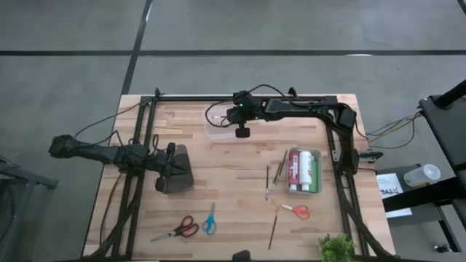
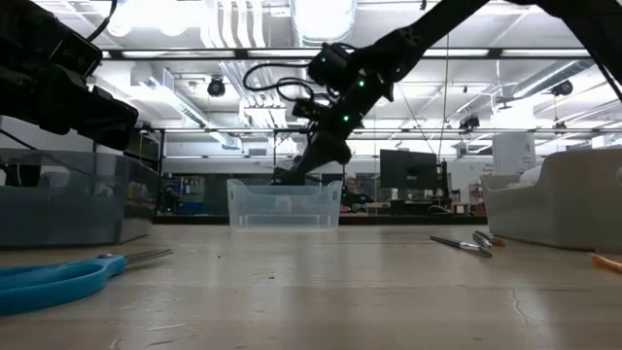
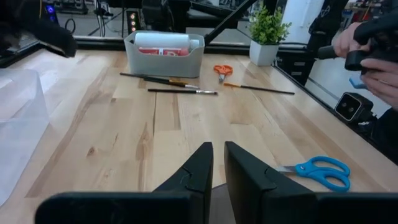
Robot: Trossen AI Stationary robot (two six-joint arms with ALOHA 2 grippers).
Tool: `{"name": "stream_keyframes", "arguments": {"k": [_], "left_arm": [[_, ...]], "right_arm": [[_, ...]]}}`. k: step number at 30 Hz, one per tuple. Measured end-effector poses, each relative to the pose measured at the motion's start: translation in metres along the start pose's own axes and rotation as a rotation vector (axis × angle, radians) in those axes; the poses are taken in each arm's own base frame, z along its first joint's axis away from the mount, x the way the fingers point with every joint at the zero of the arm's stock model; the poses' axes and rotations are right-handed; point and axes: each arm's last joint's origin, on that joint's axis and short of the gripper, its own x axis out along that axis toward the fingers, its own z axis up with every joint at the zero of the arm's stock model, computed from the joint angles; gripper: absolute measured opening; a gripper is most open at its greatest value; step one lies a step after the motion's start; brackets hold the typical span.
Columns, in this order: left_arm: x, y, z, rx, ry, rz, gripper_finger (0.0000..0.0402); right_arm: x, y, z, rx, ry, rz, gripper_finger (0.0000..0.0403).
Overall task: Pick & Place Paint Supplies
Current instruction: Put the silver paint brush into the transparent bin
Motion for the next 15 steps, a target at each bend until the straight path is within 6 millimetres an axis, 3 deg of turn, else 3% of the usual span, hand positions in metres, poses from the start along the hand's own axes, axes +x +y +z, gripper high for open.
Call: {"name": "stream_keyframes", "arguments": {"k": [5, 15], "left_arm": [[0.0005, 0.0001, -0.0003, 0.000, 0.004, 0.001, 0.0051], [0.0008, 0.0001, -0.0009, 0.000, 0.011, 0.001, 0.0051]], "right_arm": [[0.0120, 0.0050, -0.0076, 0.003, 0.031, 0.029, 0.0015], [0.0123, 0.0060, -0.0080, 0.098, 0.013, 0.073, 0.0015]]}}
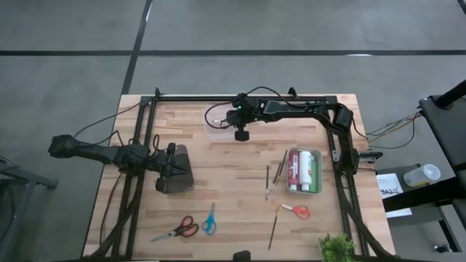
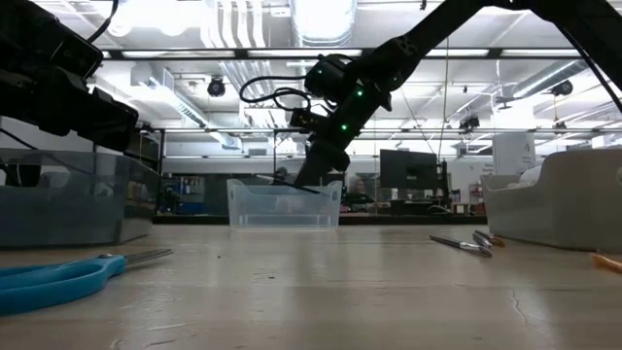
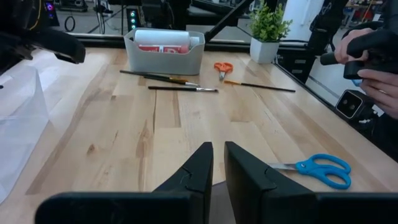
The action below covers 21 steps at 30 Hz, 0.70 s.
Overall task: Pick & Place Paint Supplies
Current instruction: Put the silver paint brush into the transparent bin
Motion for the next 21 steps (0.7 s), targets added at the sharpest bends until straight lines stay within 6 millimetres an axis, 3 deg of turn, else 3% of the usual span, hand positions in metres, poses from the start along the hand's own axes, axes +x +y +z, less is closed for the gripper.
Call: {"name": "stream_keyframes", "arguments": {"k": [5, 12, 21], "left_arm": [[0.0000, 0.0000, 0.0000, 0.000, 0.000, 0.000, 0.0051], [0.0000, 0.0000, 0.0000, 0.000, 0.000, 0.000, 0.0051], [0.0000, 0.0000, 0.0000, 0.000, 0.000, 0.000, 0.0051]], "right_arm": [[0.0000, -0.0007, -0.0006, 0.030, -0.001, 0.004, 0.0023], [0.0002, -0.0006, -0.0004, 0.024, -0.012, 0.020, 0.0076], [0.0012, -0.0002, -0.0012, 0.029, -0.009, 0.021, 0.0083]]}}
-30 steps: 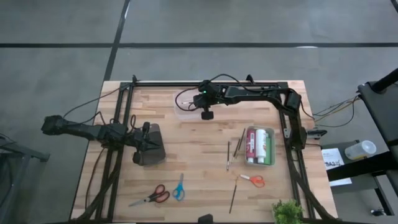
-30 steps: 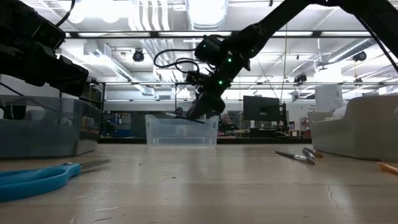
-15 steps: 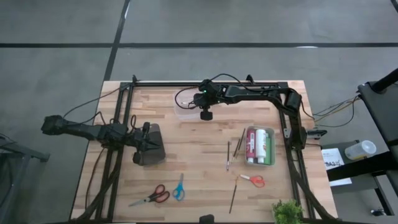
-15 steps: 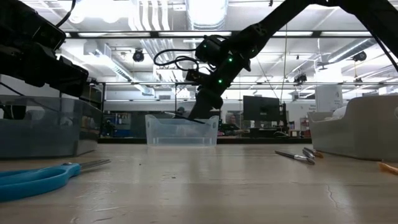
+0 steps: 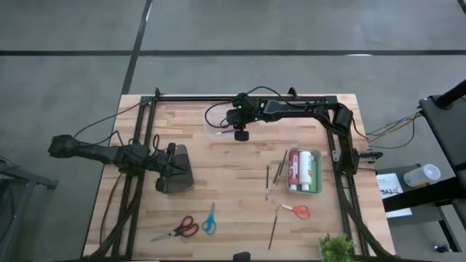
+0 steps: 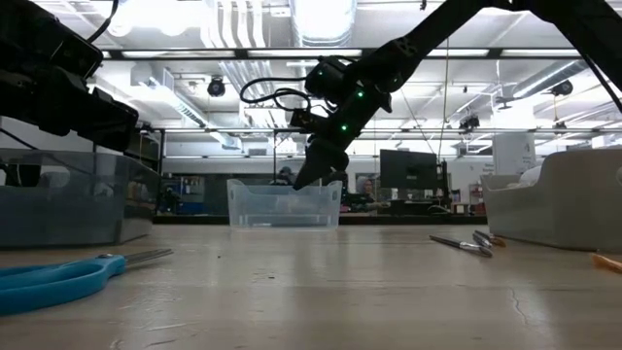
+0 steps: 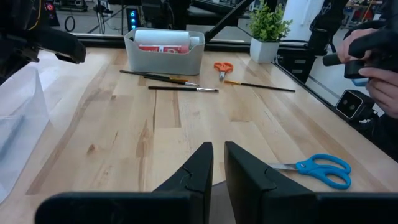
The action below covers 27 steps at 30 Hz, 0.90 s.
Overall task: Pick & Place Paint Supplies
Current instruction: Put the silver paint brush into the transparent bin
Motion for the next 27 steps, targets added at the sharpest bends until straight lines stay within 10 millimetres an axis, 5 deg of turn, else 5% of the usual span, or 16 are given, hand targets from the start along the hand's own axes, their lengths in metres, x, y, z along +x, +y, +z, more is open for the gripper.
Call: {"name": "stream_keyframes", "arguments": {"k": [5, 13, 20, 27], "left_arm": [[0.000, 0.000, 0.000, 0.000, 0.000, 0.000, 0.0051], [0.000, 0.000, 0.000, 0.000, 0.000, 0.000, 0.0051], [0.000, 0.000, 0.000, 0.000, 0.000, 0.000, 0.0051], [0.000, 0.000, 0.000, 0.000, 0.000, 0.000, 0.0051]], "right_arm": [[-0.009, 0.003, 0.008, 0.135, -0.023, -0.002, 0.0083], [-0.058, 0.008, 0.026, 0.699, -0.029, -0.069, 0.0083], [-0.106, 0.030, 0.025, 0.754, 0.142, -0.049, 0.0083], [-0.129, 0.067, 0.025, 0.824, 0.283, -0.122, 0.0084]]}}
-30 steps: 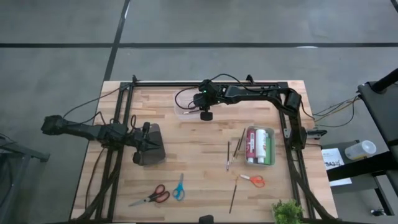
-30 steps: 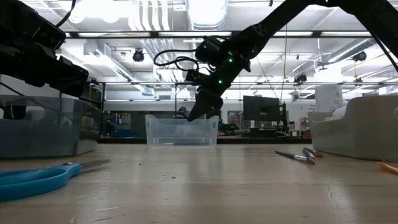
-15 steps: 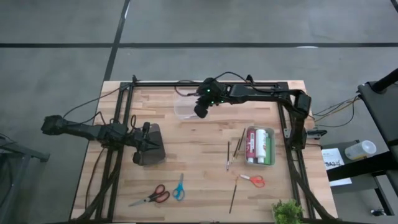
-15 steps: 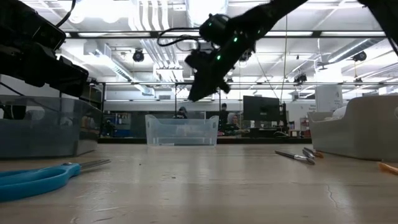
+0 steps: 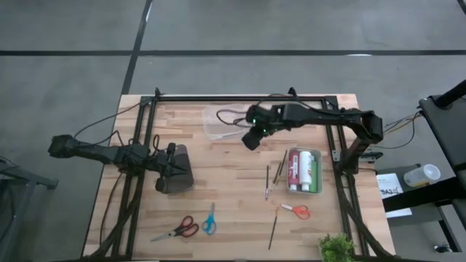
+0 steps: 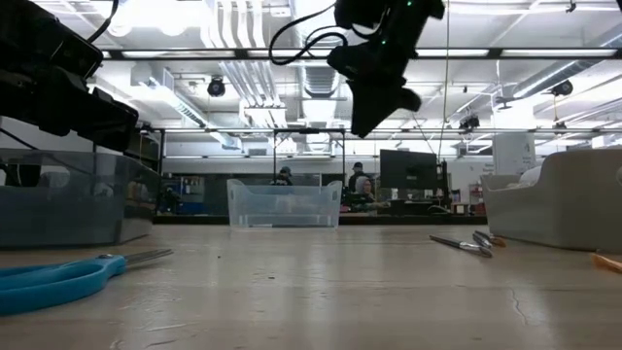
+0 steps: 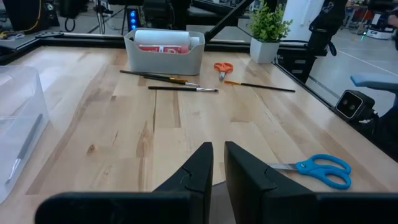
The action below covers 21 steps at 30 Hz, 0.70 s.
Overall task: Pick & Place Paint Supplies
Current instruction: Put the silver paint brush into the transparent bin
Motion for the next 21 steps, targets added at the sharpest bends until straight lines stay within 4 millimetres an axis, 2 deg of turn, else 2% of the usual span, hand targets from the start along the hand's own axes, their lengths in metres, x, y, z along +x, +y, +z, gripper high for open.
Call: {"name": "stream_keyframes", "arguments": {"k": [6, 12, 21], "left_arm": [[0.000, 0.000, 0.000, 0.000, 0.000, 0.000, 0.0051], [0.000, 0.000, 0.000, 0.000, 0.000, 0.000, 0.0051], [0.000, 0.000, 0.000, 0.000, 0.000, 0.000, 0.0051]], "right_arm": [[-0.007, 0.027, -0.029, 0.096, 0.025, -0.088, 0.0084], [-0.009, 0.055, -0.068, 0.220, 0.040, -0.129, 0.0084], [0.002, 0.073, -0.137, 0.474, 0.067, -0.203, 0.0084]]}}
